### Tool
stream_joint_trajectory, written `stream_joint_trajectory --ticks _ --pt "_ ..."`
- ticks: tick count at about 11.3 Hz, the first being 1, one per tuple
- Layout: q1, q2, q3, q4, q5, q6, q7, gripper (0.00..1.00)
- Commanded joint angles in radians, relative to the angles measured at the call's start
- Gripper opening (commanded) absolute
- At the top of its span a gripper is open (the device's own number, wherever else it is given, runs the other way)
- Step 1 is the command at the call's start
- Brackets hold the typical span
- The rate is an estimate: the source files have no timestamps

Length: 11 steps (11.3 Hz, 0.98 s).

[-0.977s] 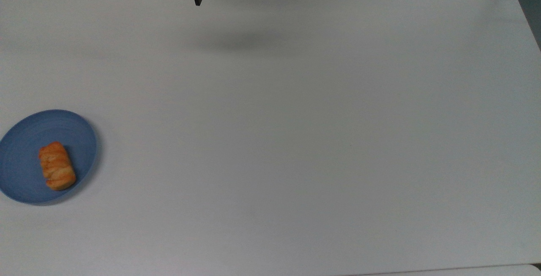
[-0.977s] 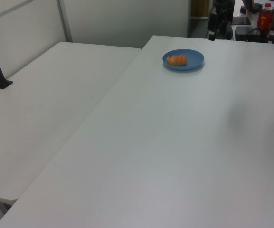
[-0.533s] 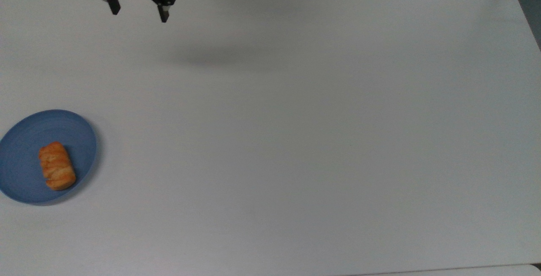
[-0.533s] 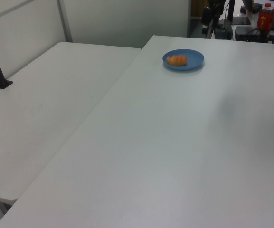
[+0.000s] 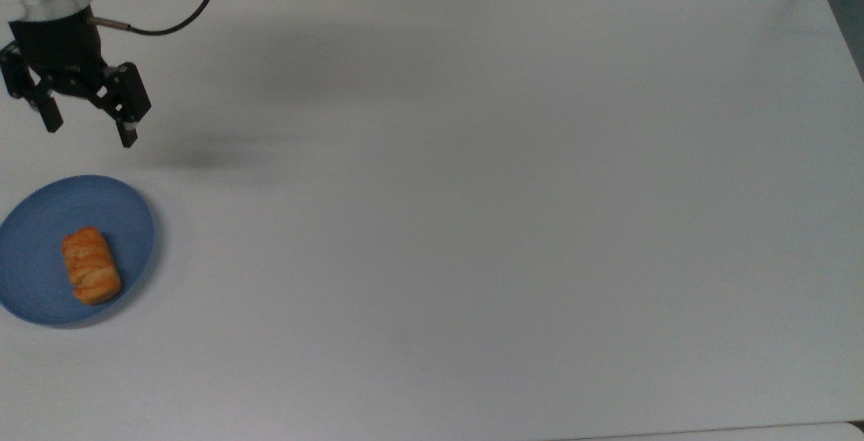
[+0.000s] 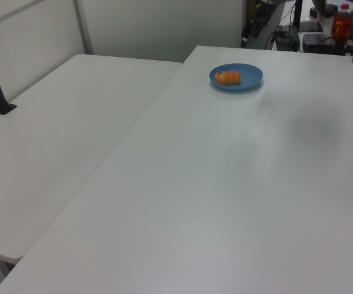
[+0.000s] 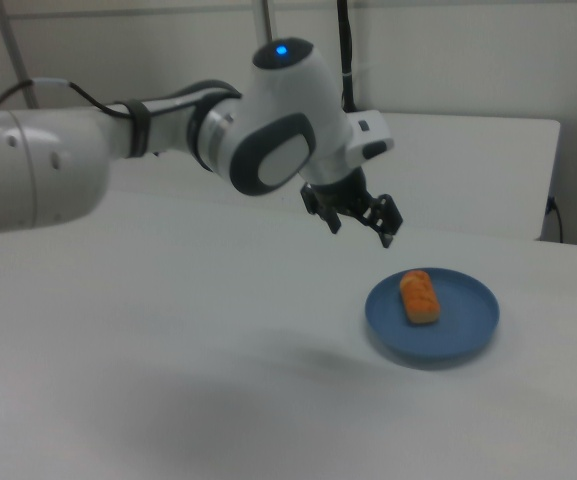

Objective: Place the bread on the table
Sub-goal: 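Move the open gripper over the bread roll on the blue plate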

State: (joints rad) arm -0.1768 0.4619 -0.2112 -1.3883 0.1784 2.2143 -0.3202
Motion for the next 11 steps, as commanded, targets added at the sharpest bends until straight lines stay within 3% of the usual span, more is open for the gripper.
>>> stream_joint_trajectory --ticks 1,4,11 --pt "-0.010 0.127 -0.008 0.078 0.093 0.115 -0.210 1.00" --pt "-0.013 0.274 -0.010 0.145 0.096 0.301 -0.226 1.00" --pt "-0.012 0.396 -0.010 0.175 0.089 0.443 -0.267 0.97"
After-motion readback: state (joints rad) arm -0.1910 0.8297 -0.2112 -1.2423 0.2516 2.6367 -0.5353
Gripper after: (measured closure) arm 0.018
